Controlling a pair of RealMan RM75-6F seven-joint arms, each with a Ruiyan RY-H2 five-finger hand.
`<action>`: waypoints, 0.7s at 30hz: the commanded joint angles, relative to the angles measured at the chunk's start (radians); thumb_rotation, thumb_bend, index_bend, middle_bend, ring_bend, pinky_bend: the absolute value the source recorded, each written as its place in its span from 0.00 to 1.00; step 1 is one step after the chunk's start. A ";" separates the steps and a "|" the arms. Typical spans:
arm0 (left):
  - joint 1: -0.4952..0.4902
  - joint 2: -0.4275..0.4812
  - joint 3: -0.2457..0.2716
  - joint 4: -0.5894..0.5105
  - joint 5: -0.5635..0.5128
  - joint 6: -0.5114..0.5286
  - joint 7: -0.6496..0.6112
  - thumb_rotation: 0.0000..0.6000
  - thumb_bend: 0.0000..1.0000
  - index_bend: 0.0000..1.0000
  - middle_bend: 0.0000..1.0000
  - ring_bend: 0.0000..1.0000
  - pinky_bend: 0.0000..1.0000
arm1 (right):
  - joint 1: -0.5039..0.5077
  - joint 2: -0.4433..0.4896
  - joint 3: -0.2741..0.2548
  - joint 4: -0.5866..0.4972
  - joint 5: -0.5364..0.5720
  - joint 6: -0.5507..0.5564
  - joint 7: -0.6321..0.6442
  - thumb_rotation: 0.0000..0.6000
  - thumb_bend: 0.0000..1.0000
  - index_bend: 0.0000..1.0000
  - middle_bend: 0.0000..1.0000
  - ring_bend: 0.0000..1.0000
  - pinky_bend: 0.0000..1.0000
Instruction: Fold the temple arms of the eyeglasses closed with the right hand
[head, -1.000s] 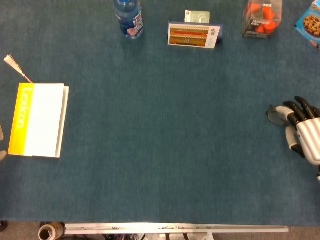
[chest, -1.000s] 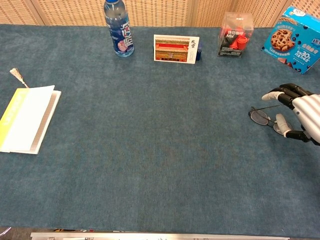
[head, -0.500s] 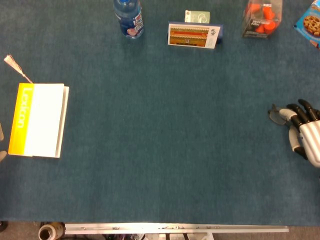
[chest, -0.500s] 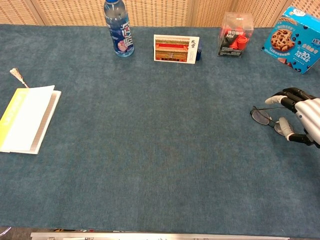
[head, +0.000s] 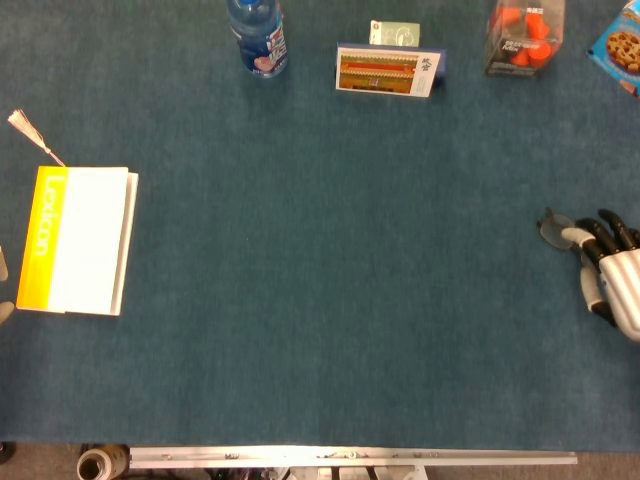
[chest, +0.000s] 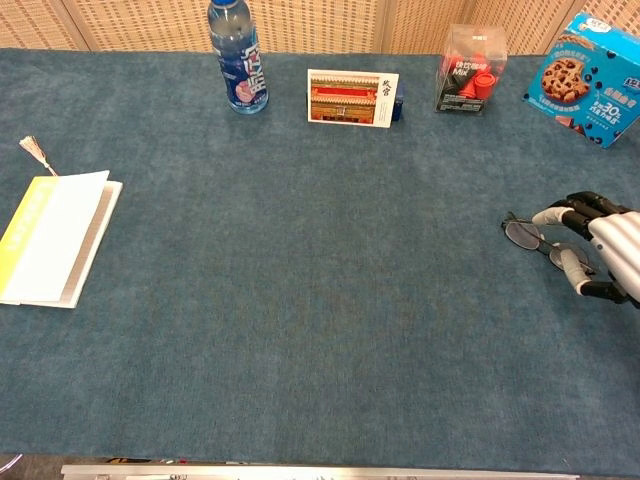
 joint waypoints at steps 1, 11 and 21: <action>-0.001 0.000 -0.001 -0.001 0.000 0.000 0.000 1.00 0.00 0.56 0.51 0.41 0.54 | -0.003 -0.001 -0.002 0.004 0.003 -0.004 -0.002 1.00 0.57 0.27 0.24 0.12 0.30; 0.000 0.002 0.000 -0.003 0.001 0.001 0.001 1.00 0.00 0.56 0.51 0.41 0.54 | -0.013 -0.006 -0.013 0.032 0.012 -0.024 -0.001 1.00 0.57 0.27 0.24 0.12 0.30; 0.000 0.001 0.000 -0.001 -0.002 -0.001 0.000 1.00 0.00 0.56 0.51 0.41 0.54 | -0.019 -0.009 -0.016 0.045 0.015 -0.032 0.004 1.00 0.57 0.27 0.24 0.12 0.30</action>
